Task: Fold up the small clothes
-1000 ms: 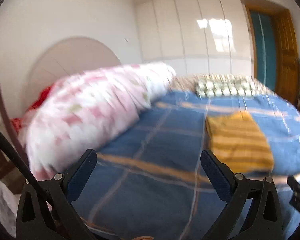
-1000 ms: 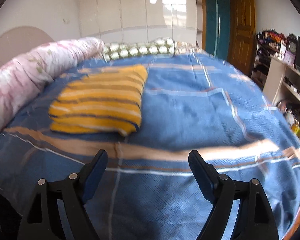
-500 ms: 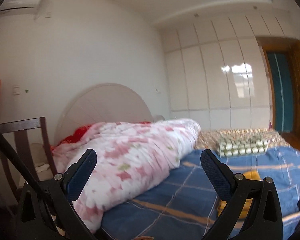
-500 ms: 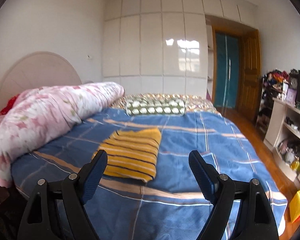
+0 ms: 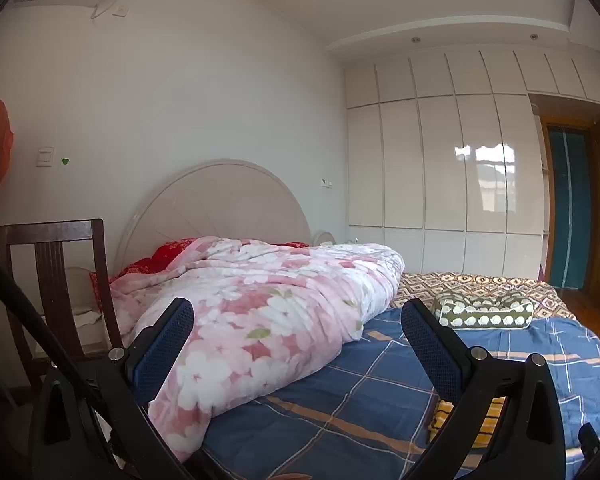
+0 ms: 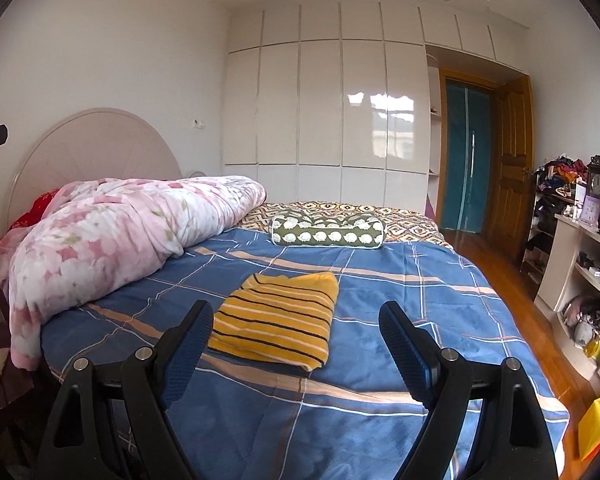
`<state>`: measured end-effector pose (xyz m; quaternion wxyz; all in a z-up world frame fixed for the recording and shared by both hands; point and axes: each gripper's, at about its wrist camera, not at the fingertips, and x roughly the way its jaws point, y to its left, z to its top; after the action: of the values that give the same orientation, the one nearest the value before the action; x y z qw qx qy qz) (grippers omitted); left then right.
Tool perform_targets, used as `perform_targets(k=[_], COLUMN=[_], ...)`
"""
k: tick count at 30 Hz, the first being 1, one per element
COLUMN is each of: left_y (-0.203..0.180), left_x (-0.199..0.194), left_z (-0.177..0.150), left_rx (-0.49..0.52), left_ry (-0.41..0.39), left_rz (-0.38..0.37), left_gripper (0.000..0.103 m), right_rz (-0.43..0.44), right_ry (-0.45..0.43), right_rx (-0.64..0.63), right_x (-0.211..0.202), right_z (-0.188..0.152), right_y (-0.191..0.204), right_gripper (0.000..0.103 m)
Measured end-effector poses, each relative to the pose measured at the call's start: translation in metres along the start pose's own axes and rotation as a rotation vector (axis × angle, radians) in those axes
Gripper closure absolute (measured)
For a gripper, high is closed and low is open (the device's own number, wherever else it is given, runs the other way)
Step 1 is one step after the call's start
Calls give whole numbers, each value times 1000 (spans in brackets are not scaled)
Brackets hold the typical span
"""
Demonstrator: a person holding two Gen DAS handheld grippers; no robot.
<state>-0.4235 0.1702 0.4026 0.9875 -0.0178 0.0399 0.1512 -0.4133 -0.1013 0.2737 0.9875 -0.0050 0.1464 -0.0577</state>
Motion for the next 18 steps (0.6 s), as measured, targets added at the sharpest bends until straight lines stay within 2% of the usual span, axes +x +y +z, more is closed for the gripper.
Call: perform_targets(k=[18], left_y=[-15], left_x=[21], left_z=[-22], left_rx=[36], left_ry=[97], left_rz=[-50], left_gripper=[0], right_rz=[5], right_ry=[60], right_rx=[22], right_x=[16], right_z=[-12], right_y=[-5], right_gripper=[14])
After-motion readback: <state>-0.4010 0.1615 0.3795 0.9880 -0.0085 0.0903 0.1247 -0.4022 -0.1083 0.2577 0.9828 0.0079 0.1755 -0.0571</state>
